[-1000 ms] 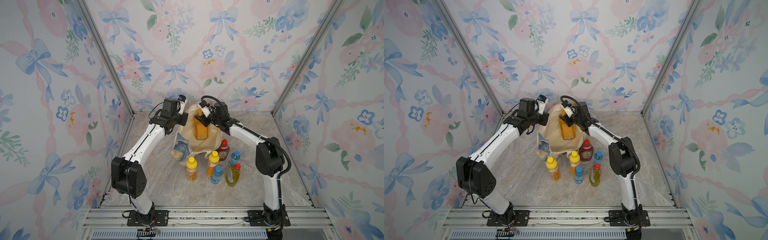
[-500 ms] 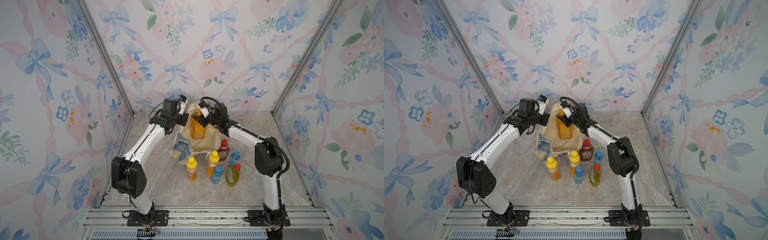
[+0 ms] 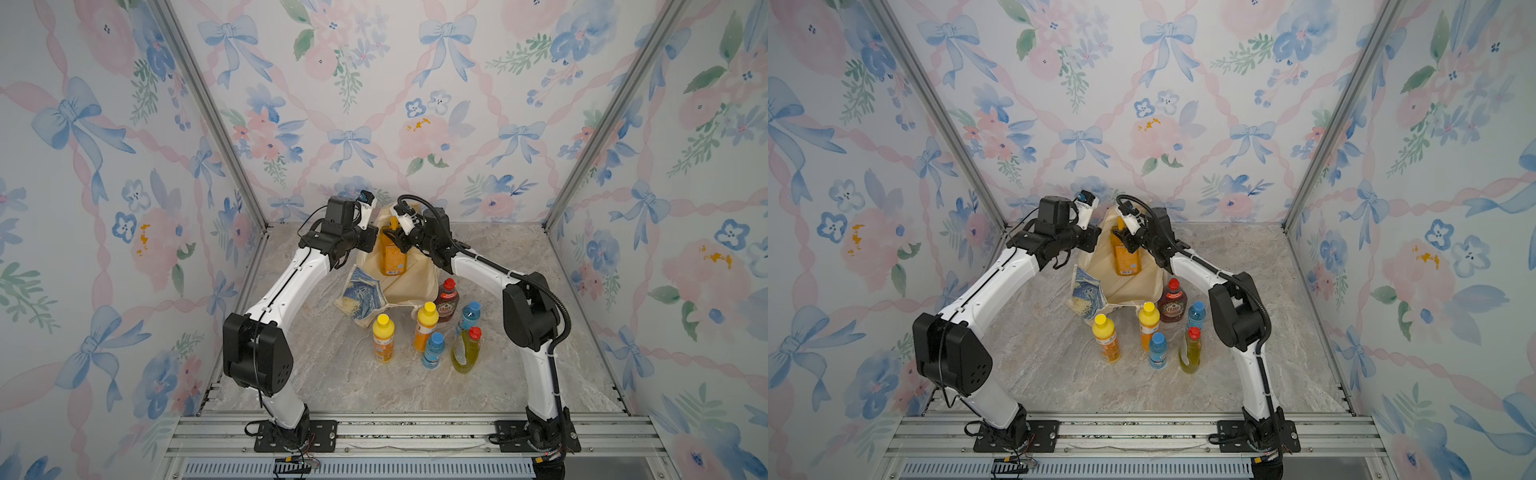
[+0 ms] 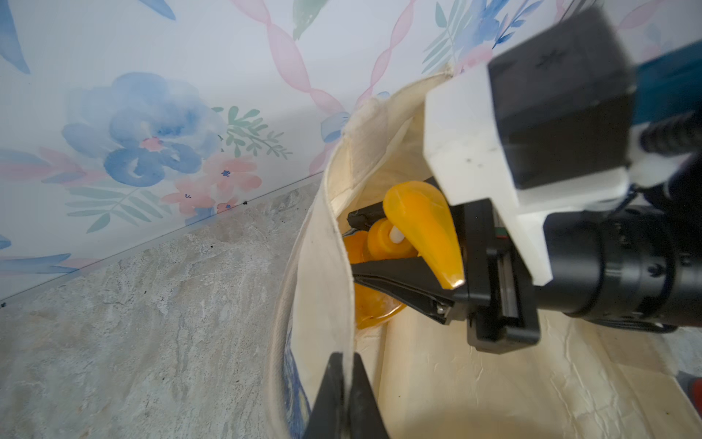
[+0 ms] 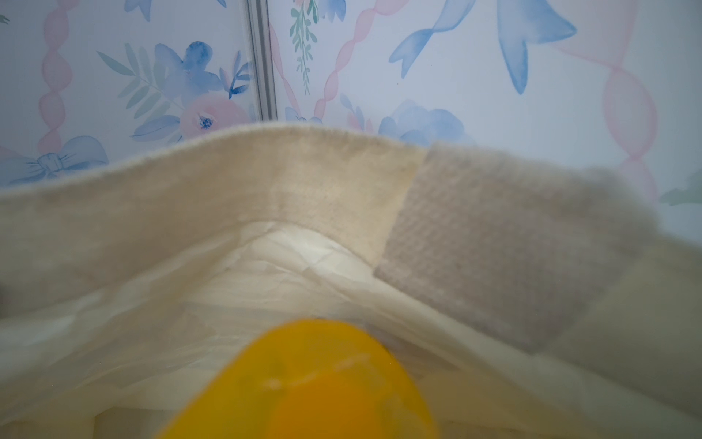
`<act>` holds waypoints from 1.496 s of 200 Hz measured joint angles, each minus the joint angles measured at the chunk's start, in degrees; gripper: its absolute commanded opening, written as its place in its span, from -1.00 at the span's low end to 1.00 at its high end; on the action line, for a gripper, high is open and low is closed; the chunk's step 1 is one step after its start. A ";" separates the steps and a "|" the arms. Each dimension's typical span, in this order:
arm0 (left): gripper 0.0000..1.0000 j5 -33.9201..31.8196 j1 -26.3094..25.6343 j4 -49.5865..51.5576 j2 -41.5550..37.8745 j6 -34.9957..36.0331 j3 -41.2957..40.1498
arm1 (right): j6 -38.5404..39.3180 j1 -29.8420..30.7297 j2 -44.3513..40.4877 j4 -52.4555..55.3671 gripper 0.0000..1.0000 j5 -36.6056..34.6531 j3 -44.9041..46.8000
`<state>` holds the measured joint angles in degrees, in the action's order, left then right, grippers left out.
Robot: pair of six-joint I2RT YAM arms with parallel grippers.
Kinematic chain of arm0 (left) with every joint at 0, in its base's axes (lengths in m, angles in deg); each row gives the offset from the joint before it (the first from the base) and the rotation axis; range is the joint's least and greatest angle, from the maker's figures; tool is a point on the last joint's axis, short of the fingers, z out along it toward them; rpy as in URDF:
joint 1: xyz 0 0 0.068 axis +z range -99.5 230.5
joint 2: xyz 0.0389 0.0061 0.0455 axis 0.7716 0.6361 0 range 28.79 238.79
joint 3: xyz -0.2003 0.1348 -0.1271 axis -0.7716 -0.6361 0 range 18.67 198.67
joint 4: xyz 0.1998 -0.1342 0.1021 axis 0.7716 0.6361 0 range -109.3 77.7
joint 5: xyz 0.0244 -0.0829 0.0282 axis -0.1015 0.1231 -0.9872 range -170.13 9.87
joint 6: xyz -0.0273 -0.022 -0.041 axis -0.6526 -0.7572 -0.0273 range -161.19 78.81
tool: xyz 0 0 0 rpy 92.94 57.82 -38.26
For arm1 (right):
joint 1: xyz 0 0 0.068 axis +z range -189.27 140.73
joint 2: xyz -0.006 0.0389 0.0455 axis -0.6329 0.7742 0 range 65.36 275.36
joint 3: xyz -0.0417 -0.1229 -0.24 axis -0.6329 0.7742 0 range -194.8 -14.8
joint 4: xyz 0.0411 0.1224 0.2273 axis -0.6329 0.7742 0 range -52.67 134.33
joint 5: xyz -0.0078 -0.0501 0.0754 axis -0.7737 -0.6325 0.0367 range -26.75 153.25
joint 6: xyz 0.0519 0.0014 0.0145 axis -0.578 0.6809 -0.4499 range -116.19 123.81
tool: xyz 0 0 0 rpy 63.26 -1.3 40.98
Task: Pack dish soap into the shopping bag
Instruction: Place the bottle of dish soap in the shopping bag.
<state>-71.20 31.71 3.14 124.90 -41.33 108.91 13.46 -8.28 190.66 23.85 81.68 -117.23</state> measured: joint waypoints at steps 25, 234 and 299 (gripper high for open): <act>0.82 -1.84 0.00 0.59 -0.07 -2.54 0.00 | -0.33 0.00 0.00 0.20 -1.00 -1.11 -0.04; 0.25 -19.15 -6.71 5.09 -16.00 -22.84 -13.55 | -0.07 4.00 -5.62 -0.83 -1.00 -12.26 6.49; -0.81 -19.26 -6.58 9.92 -14.84 -27.56 -13.62 | -3.50 0.90 -4.68 -9.20 -1.00 -8.33 6.84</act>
<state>-90.46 25.13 13.06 110.06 -68.89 95.29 9.96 -7.39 185.98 14.65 73.36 -110.39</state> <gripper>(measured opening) 0.163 0.352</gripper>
